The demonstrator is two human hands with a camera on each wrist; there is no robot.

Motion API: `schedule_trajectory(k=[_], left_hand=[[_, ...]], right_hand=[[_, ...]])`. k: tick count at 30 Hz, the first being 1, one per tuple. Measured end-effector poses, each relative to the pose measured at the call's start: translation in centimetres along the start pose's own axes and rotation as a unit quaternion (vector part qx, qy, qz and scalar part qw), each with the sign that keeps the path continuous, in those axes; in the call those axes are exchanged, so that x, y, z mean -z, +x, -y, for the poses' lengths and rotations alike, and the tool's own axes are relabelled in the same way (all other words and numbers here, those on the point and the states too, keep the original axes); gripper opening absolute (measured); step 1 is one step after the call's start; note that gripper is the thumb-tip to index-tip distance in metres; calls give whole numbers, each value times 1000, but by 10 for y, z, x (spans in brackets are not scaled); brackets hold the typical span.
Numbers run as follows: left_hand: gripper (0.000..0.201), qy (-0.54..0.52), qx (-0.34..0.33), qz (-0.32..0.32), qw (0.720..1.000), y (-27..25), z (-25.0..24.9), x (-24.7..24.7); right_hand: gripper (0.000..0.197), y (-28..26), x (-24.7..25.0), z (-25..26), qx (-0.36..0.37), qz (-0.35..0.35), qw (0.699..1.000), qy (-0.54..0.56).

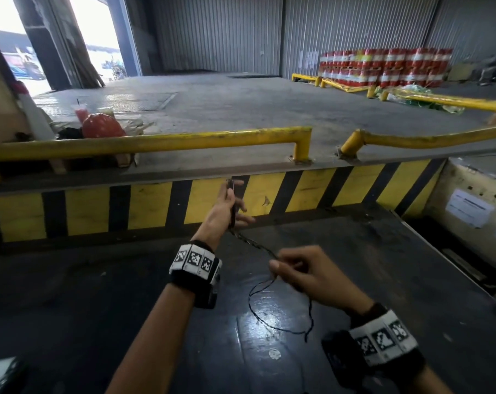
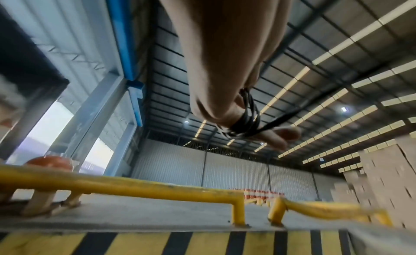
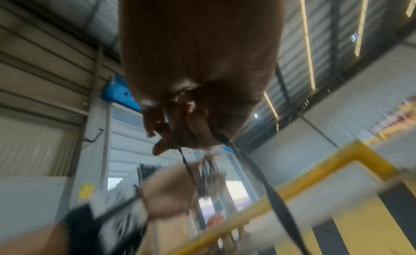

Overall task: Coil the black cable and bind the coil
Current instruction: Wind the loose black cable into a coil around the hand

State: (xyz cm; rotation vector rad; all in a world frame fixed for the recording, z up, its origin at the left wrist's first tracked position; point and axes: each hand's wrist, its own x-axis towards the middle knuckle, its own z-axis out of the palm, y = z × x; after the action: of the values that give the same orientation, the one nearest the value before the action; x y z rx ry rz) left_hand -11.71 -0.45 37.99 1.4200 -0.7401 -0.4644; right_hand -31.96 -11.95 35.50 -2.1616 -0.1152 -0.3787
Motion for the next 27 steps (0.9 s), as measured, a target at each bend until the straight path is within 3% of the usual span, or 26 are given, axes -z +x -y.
schedule_trajectory(k=[4, 9, 14, 18, 23, 27], left_hand=[[32, 62, 8, 77, 995, -27, 21, -17], [31, -49, 4, 169, 984, -67, 15, -48], [38, -119, -1, 220, 968, -80, 0, -52], [44, -207, -15, 243, 948, -82, -8, -49], [42, -238, -47, 182, 953, -68, -9, -33], [39, -222, -52, 36, 973, -40, -2, -13]], right_hand=[[26, 19, 52, 37, 69, -76, 983, -150], [16, 56, 94, 47, 82, -102, 966, -222], [18, 81, 95, 14, 37, -100, 986, -126], [42, 75, 58, -32, -39, -91, 995, -23], [36, 27, -26, -68, -103, -61, 983, 138], [53, -8, -48, -71, -91, -42, 988, 116]])
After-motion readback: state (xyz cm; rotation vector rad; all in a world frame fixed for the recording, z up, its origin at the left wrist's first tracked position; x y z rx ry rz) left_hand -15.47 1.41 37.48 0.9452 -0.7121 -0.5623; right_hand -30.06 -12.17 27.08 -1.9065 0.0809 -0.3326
